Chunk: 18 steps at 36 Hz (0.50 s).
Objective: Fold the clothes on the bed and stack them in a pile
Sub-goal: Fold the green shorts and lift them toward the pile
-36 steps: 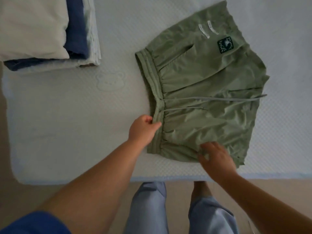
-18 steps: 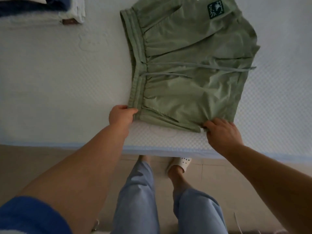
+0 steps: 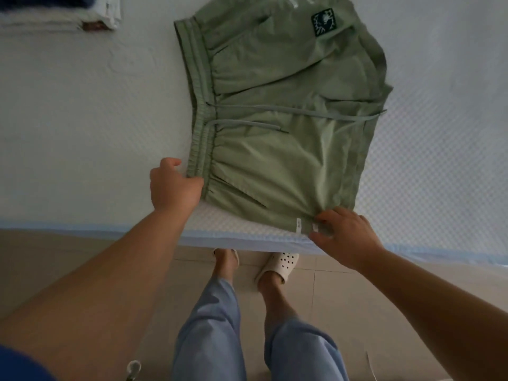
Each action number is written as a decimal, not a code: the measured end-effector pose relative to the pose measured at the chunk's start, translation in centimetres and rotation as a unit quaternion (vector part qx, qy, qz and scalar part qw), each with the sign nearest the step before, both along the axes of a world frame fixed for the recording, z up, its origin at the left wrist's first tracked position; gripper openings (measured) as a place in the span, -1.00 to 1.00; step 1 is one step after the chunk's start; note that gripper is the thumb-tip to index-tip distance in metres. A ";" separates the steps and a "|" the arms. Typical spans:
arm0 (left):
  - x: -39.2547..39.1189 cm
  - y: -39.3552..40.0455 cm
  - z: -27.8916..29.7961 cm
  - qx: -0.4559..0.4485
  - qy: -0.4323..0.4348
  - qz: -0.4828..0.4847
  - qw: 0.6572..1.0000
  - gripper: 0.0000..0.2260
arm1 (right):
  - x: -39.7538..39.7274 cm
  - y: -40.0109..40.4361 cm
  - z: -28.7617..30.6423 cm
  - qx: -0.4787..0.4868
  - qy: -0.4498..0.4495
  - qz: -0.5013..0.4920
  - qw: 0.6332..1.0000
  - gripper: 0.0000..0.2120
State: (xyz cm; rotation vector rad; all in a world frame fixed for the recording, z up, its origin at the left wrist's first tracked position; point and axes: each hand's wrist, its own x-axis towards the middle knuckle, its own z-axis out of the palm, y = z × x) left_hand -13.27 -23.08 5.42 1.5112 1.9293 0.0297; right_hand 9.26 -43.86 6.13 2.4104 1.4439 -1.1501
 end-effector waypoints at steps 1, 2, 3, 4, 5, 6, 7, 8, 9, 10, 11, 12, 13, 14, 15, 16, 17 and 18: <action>0.4 0.0 0.4 0.022 0.003 -0.022 1.000 -0.49 | 0.2 0.1 0.4 -0.002 0.007 -0.033 0.999 -0.64; 0.8 0.1 0.8 0.042 0.000 -0.047 0.998 -0.51 | 0.4 0.3 0.8 -0.005 0.012 -0.066 0.998 -0.64; 1.2 0.2 1.2 0.057 -0.006 -0.074 0.996 -0.55 | 0.7 0.6 1.0 -0.010 0.017 -0.097 0.995 -0.64; 1.8 0.5 1.6 0.069 -0.014 -0.102 0.992 -0.58 | 1.0 1.0 1.3 -0.013 0.023 -0.127 0.992 -0.65; 2.3 0.8 1.9 0.075 -0.023 -0.131 0.988 -0.62 | 1.4 1.6 1.5 -0.013 0.027 -0.155 0.987 -0.67; 3.0 1.2 2.2 0.076 -0.027 -0.159 0.984 -0.64 | 1.9 2.2 1.6 -0.012 0.030 -0.181 0.983 -0.70; 3.5 1.7 2.3 0.073 -0.027 -0.189 0.979 -0.66 | 2.5 3.0 1.7 -0.013 0.032 -0.202 0.979 -0.72; 4.0 2.1 2.4 0.069 -0.025 -0.224 0.972 -0.67 | 3.2 3.7 1.7 -0.015 0.031 -0.217 0.975 -0.73; 4.5 2.5 2.4 0.068 -0.025 -0.263 0.962 -0.67 | 3.9 4.4 1.8 -0.015 0.028 -0.230 0.973 -0.72; 5.0 3.0 2.3 0.071 -0.028 -0.301 0.951 -0.67 | 4.7 5.1 1.7 -0.012 0.022 -0.244 0.969 -0.70; 5.6 3.6 2.1 0.076 -0.031 -0.334 0.939 -0.66 | 5.5 5.9 1.7 -0.006 0.017 -0.261 0.965 -0.68; 6.0 4.1 2.0 0.079 -0.032 -0.362 0.928 -0.66 | 6.2 6.7 1.6 -0.002 0.012 -0.278 0.960 -0.67; 6.4 4.6 1.9 0.081 -0.035 -0.383 0.919 -0.65 | 6.9 7.5 1.6 0.001 0.006 -0.294 0.956 -0.65; 6.9 5.1 1.7 0.083 -0.038 -0.400 0.912 -0.65 | 7.6 8.2 1.6 0.005 -0.001 -0.306 0.952 -0.64; 7.5 5.6 1.5 0.084 -0.039 -0.412 0.906 -0.64 | 8.2 8.9 1.6 0.009 -0.010 -0.314 0.949 -0.63; 8.0 6.1 1.4 0.085 -0.037 -0.418 0.904 -0.64 | 8.8 9.5 1.6 0.016 -0.022 -0.315 0.949 -0.62; 8.5 6.5 1.2 0.087 -0.036 -0.421 0.902 -0.64 | 9.4 10.2 1.6 0.026 -0.042 -0.308 0.950 -0.62; 8.9 7.0 0.9 0.089 -0.036 -0.422 0.902 -0.64 | 10.0 10.8 1.6 0.039 -0.065 -0.298 0.951 -0.63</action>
